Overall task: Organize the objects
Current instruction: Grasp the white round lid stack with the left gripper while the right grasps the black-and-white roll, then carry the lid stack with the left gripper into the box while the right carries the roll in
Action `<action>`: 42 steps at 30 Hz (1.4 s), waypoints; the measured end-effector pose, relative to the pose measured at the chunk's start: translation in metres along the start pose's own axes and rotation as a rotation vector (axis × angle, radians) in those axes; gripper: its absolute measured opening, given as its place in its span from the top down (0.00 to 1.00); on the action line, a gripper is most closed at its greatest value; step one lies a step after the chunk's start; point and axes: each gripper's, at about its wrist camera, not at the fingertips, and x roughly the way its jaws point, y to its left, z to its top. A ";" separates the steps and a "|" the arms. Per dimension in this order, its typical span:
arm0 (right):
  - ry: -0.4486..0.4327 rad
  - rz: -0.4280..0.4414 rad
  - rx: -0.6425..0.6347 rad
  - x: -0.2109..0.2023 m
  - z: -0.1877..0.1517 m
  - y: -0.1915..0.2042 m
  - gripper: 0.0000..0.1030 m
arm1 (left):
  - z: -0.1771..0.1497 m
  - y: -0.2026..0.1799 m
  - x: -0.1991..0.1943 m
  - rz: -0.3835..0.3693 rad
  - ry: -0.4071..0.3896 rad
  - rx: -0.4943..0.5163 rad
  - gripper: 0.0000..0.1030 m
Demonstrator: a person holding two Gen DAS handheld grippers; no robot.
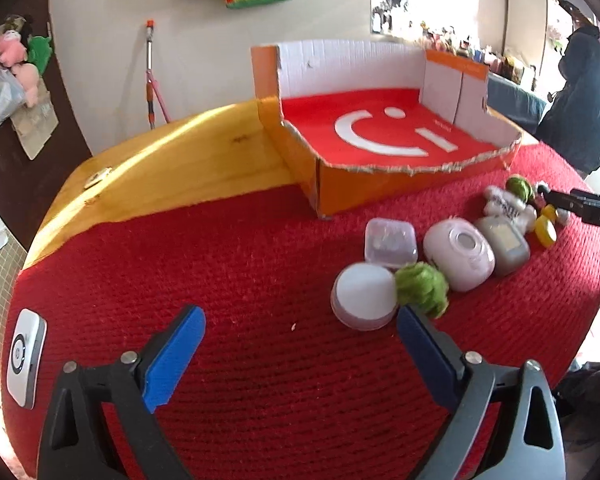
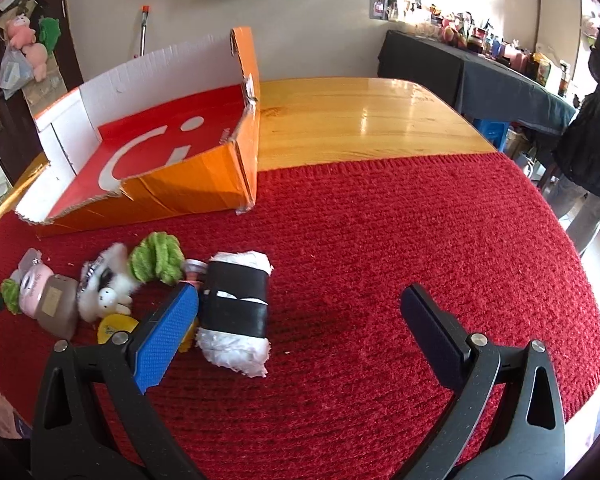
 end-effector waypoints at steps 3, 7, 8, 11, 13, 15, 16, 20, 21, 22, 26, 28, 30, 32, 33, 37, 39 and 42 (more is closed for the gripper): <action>0.012 0.005 0.004 0.003 -0.001 -0.002 0.00 | 0.000 -0.001 0.004 -0.005 0.009 0.022 0.04; 0.039 0.002 -0.002 0.010 -0.003 -0.005 0.00 | 0.003 -0.007 0.011 0.009 0.013 0.069 0.04; 0.042 0.002 -0.006 0.011 -0.004 -0.005 0.00 | 0.004 -0.008 0.013 0.007 0.014 0.073 0.04; 0.027 -0.003 -0.018 0.010 -0.007 -0.004 0.01 | 0.007 -0.010 0.018 0.005 0.020 0.083 0.07; 0.021 0.002 -0.023 0.009 -0.008 -0.002 0.04 | 0.008 -0.012 0.019 -0.013 0.011 0.083 0.11; 0.015 0.009 -0.031 0.008 -0.009 -0.001 0.10 | 0.009 -0.013 0.019 -0.028 0.004 0.084 0.17; 0.012 0.010 -0.036 0.007 -0.010 0.002 0.11 | 0.010 -0.014 0.019 -0.042 0.002 0.083 0.23; -0.006 0.028 -0.064 0.004 -0.014 0.010 0.29 | 0.009 -0.015 0.019 -0.109 -0.004 0.061 0.43; -0.009 0.031 -0.071 0.004 -0.013 0.013 0.36 | 0.009 -0.014 0.018 -0.120 -0.007 0.055 0.46; -0.014 0.033 -0.082 0.003 -0.013 0.015 0.40 | 0.009 -0.014 0.018 -0.134 -0.015 0.049 0.55; -0.028 0.080 -0.099 0.000 -0.016 0.022 0.68 | 0.008 -0.016 0.017 -0.140 -0.029 0.041 0.59; -0.026 0.086 -0.095 -0.001 -0.015 0.022 0.69 | 0.007 -0.016 0.015 -0.134 -0.036 0.037 0.59; -0.029 0.098 -0.087 -0.003 -0.014 0.021 0.69 | 0.007 -0.016 0.013 -0.138 -0.040 0.024 0.59; -0.036 0.109 -0.082 -0.007 -0.014 0.019 0.69 | 0.006 -0.014 0.009 -0.138 -0.046 0.014 0.59; -0.043 0.110 -0.081 -0.009 -0.014 0.019 0.69 | 0.006 -0.014 0.007 -0.134 -0.051 0.012 0.59; -0.060 0.114 -0.085 -0.017 -0.011 0.022 0.69 | 0.008 -0.012 -0.001 -0.127 -0.062 0.001 0.59; -0.062 0.121 -0.084 -0.018 -0.009 0.022 0.69 | 0.009 -0.011 -0.005 -0.124 -0.069 -0.008 0.59; -0.069 0.132 -0.081 -0.022 -0.005 0.023 0.69 | 0.014 -0.011 -0.013 -0.129 -0.091 -0.021 0.59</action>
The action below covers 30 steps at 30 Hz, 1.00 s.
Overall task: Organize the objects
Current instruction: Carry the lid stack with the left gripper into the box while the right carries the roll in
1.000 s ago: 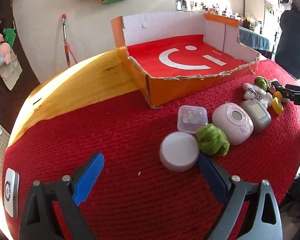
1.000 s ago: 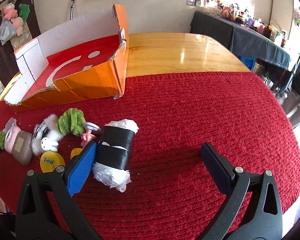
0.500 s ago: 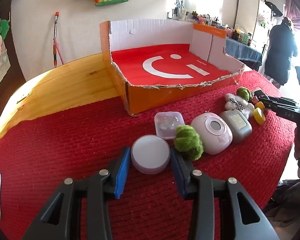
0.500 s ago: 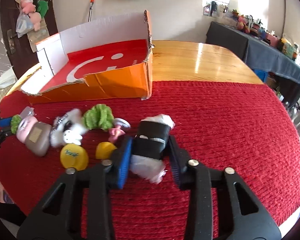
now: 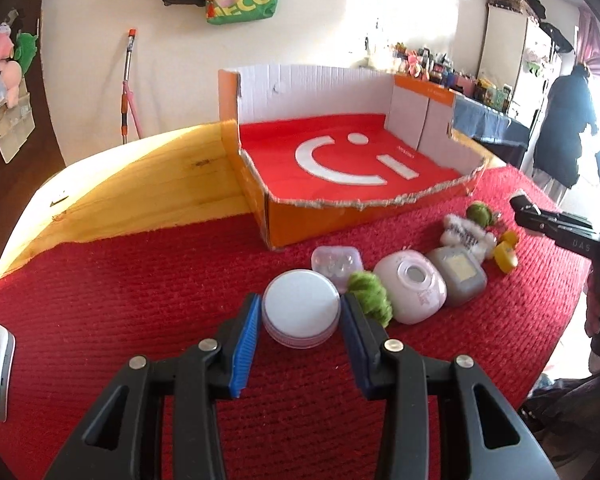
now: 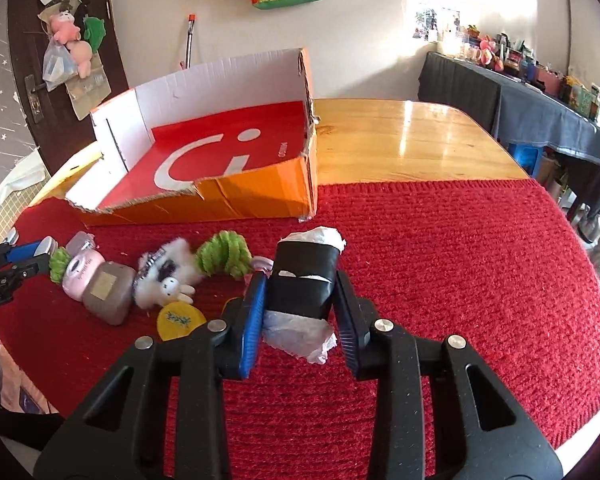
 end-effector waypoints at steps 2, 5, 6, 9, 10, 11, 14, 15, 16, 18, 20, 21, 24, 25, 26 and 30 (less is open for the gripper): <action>-0.011 0.007 -0.001 -0.003 0.004 0.001 0.69 | 0.005 -0.001 -0.005 -0.004 -0.015 -0.004 0.59; -0.032 0.022 -0.007 -0.008 0.012 0.004 0.69 | 0.014 -0.003 -0.015 0.002 -0.047 -0.005 0.59; -0.038 0.025 -0.009 -0.009 0.014 0.005 0.69 | 0.017 -0.003 -0.017 0.004 -0.056 -0.006 0.59; -0.060 0.048 -0.022 -0.013 0.028 0.009 0.69 | 0.031 -0.004 -0.022 0.007 -0.079 -0.007 0.59; -0.065 0.055 -0.026 -0.013 0.032 0.011 0.69 | 0.036 -0.004 -0.021 0.007 -0.081 -0.009 0.59; -0.073 0.067 -0.032 -0.013 0.039 0.013 0.69 | 0.040 -0.004 -0.020 0.006 -0.084 -0.012 0.59; -0.079 0.094 -0.054 -0.011 0.056 0.018 0.69 | 0.055 -0.004 -0.015 -0.005 -0.082 -0.019 0.59; -0.077 0.099 -0.067 -0.009 0.061 0.019 0.69 | 0.060 -0.005 -0.013 -0.011 -0.082 -0.017 0.59; -0.078 0.100 -0.079 -0.007 0.067 0.020 0.69 | 0.066 -0.006 -0.008 -0.021 -0.074 -0.014 0.59; -0.082 0.100 -0.100 -0.002 0.079 0.024 0.69 | 0.073 -0.008 -0.002 -0.026 -0.066 -0.007 0.59; -0.078 0.115 -0.106 0.004 0.089 0.025 0.69 | 0.082 -0.011 0.006 -0.032 -0.057 0.007 0.59; -0.075 0.120 -0.106 0.006 0.092 0.025 0.69 | 0.084 -0.013 0.009 -0.030 -0.053 0.012 0.59; -0.052 0.142 -0.123 0.019 0.105 0.027 0.69 | 0.093 -0.015 0.021 -0.046 -0.030 0.021 0.59; -0.043 0.143 -0.133 0.024 0.107 0.028 0.69 | 0.097 -0.016 0.028 -0.050 -0.015 0.020 0.59; -0.032 0.142 -0.144 0.030 0.109 0.030 0.69 | 0.098 -0.016 0.032 -0.051 -0.006 0.021 0.59; 0.023 0.159 -0.163 0.051 0.116 0.032 0.69 | 0.104 -0.017 0.051 -0.052 0.029 0.035 0.59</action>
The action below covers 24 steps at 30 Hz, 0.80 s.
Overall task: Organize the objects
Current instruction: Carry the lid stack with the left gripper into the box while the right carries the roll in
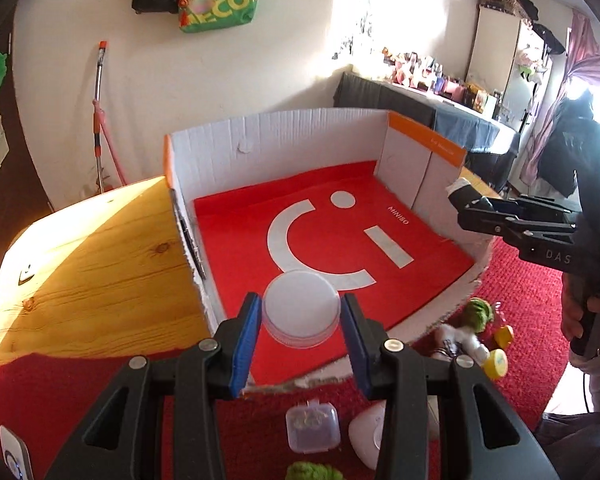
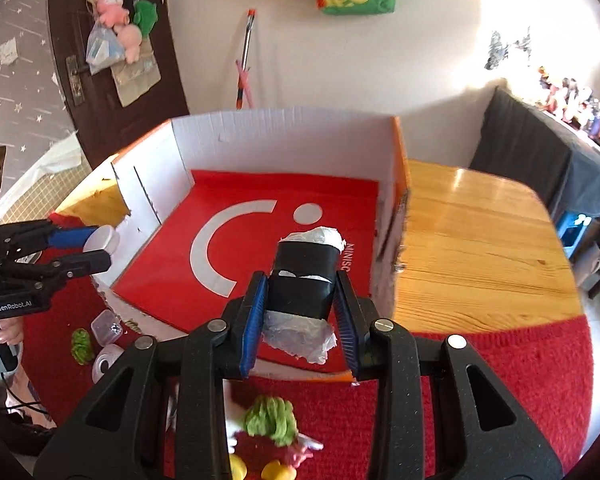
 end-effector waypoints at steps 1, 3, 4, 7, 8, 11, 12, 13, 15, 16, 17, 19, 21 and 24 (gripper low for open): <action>0.016 -0.002 -0.005 0.006 0.001 0.000 0.69 | 0.001 0.000 0.004 -0.003 0.008 0.004 0.59; 0.051 -0.001 -0.019 0.016 0.003 -0.001 0.69 | 0.002 0.000 0.011 -0.005 0.024 0.009 0.59; 0.068 0.000 -0.024 0.020 0.003 -0.001 0.69 | 0.003 0.000 0.016 -0.006 0.037 0.012 0.59; 0.117 -0.001 -0.054 0.034 0.004 0.001 0.69 | 0.003 0.001 0.029 -0.003 0.074 0.021 0.59; 0.137 -0.004 -0.067 0.038 0.004 0.002 0.69 | 0.002 0.001 0.032 -0.002 0.082 0.028 0.59; 0.195 0.005 -0.083 0.051 0.003 0.000 0.69 | 0.003 -0.001 0.041 0.006 0.105 0.054 0.59; 0.212 0.009 -0.090 0.054 0.003 0.000 0.69 | 0.003 -0.002 0.043 0.009 0.112 0.059 0.59; 0.225 0.009 -0.098 0.057 0.002 0.000 0.69 | 0.003 -0.002 0.045 0.010 0.121 0.065 0.59; 0.251 0.002 -0.120 0.062 0.000 0.000 0.69 | 0.003 -0.002 0.049 0.010 0.137 0.076 0.59; 0.264 0.005 -0.127 0.064 -0.001 0.000 0.69 | 0.002 -0.002 0.052 0.015 0.149 0.080 0.59; 0.271 -0.001 -0.141 0.065 -0.001 0.000 0.69 | 0.002 -0.002 0.054 0.015 0.158 0.084 0.59; 0.288 -0.009 -0.166 0.067 -0.002 0.003 0.69 | 0.001 -0.003 0.059 0.017 0.176 0.097 0.59; 0.310 -0.018 -0.183 0.070 -0.002 0.004 0.69 | 0.000 -0.004 0.061 0.032 0.187 0.114 0.59; 0.331 -0.033 -0.221 0.070 -0.004 0.006 0.69 | -0.001 -0.007 0.062 0.041 0.194 0.140 0.59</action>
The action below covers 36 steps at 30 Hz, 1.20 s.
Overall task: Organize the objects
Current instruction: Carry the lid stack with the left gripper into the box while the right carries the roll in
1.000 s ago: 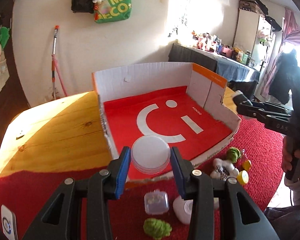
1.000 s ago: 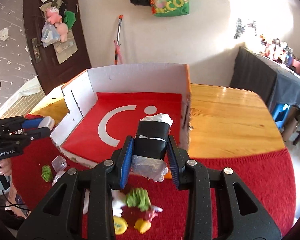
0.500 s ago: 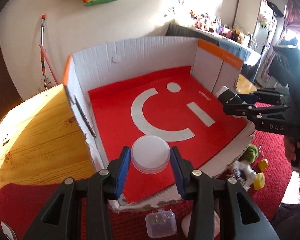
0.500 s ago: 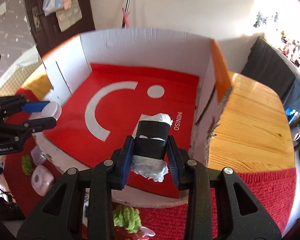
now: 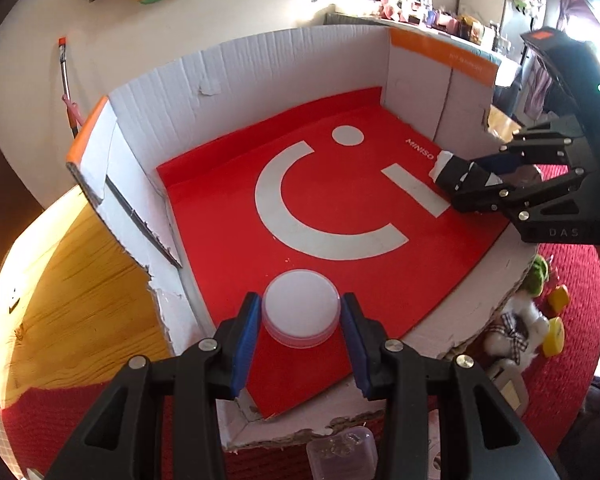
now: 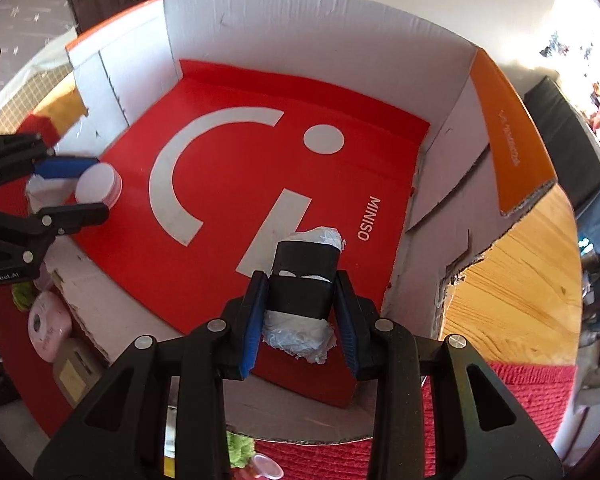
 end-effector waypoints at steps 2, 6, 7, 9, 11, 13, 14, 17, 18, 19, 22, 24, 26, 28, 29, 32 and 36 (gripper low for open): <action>0.013 -0.019 -0.033 0.001 -0.002 0.003 0.69 | 0.000 0.000 0.000 0.000 0.006 0.007 0.59; 0.035 -0.019 -0.052 0.001 -0.004 0.003 0.69 | -0.001 -0.003 0.001 0.015 0.019 0.036 0.59; 0.039 -0.019 -0.056 0.001 -0.005 0.003 0.68 | -0.001 -0.003 0.001 0.018 0.020 0.040 0.59; 0.042 -0.024 -0.069 0.000 -0.007 0.003 0.68 | -0.001 -0.003 0.001 0.020 0.022 0.042 0.58; 0.042 -0.026 -0.074 -0.001 -0.010 0.003 0.68 | -0.001 -0.004 0.001 0.023 0.023 0.046 0.58; 0.043 -0.026 -0.075 -0.002 -0.012 0.002 0.67 | -0.001 -0.004 0.001 0.025 0.025 0.048 0.58; 0.045 -0.025 -0.076 -0.002 -0.014 0.001 0.67 | -0.001 -0.004 0.001 0.026 0.026 0.049 0.58; 0.051 -0.025 -0.078 -0.004 -0.017 -0.001 0.67 | -0.001 -0.004 0.001 0.027 0.028 0.051 0.58; 0.052 -0.025 -0.078 -0.005 -0.019 -0.001 0.67 | -0.002 -0.004 0.000 0.028 0.028 0.052 0.58; 0.053 -0.025 -0.078 -0.005 -0.020 -0.002 0.67 | -0.002 -0.004 0.000 0.028 0.028 0.052 0.58; 0.054 -0.028 -0.078 -0.008 -0.025 -0.004 0.67 | -0.001 -0.005 0.000 0.028 0.028 0.052 0.58; 0.054 -0.028 -0.077 -0.008 -0.027 -0.003 0.67 | -0.001 -0.005 0.000 0.028 0.028 0.052 0.58; 0.056 -0.029 -0.077 -0.010 -0.030 -0.004 0.67 | -0.001 -0.005 0.000 0.028 0.028 0.052 0.58; 0.058 -0.030 -0.080 -0.012 -0.033 -0.004 0.67 | -0.002 -0.004 0.000 0.028 0.028 0.052 0.58; 0.058 -0.031 -0.081 -0.013 -0.035 -0.005 0.67 | -0.002 -0.004 0.000 0.028 0.028 0.051 0.58; 0.058 -0.032 -0.082 -0.015 -0.040 -0.006 0.67 | -0.002 -0.003 0.000 0.027 0.027 0.050 0.58; 0.060 -0.031 -0.081 -0.014 -0.040 -0.003 0.67 | -0.003 -0.002 -0.001 0.026 0.028 0.050 0.58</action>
